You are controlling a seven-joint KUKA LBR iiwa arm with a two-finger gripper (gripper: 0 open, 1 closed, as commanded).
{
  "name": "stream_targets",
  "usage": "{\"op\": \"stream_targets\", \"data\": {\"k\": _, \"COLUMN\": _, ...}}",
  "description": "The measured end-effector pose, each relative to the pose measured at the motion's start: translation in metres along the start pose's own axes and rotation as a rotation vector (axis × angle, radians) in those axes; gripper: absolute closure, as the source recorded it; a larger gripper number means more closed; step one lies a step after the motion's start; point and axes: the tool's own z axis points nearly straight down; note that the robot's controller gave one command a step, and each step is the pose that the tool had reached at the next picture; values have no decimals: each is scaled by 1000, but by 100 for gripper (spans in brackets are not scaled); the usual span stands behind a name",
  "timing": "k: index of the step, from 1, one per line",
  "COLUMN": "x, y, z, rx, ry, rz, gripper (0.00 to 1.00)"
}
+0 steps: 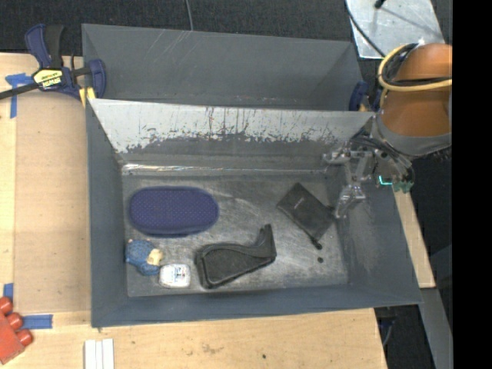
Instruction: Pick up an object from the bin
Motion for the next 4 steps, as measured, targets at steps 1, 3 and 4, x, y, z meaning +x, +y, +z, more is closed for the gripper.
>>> {"op": "stream_targets", "data": {"k": 1, "x": 5, "y": 40, "z": 76, "rx": 0, "ry": -8, "rz": 317, "gripper": 0}}
{"op": "stream_targets", "data": {"k": 3, "x": 30, "y": 55, "z": 40, "rx": -1, "ry": 0, "rz": 562, "gripper": 0}}
{"op": "stream_targets", "data": {"k": 4, "x": 27, "y": 64, "z": 76, "rx": -2, "ry": -3, "rz": 812, "gripper": 0}}
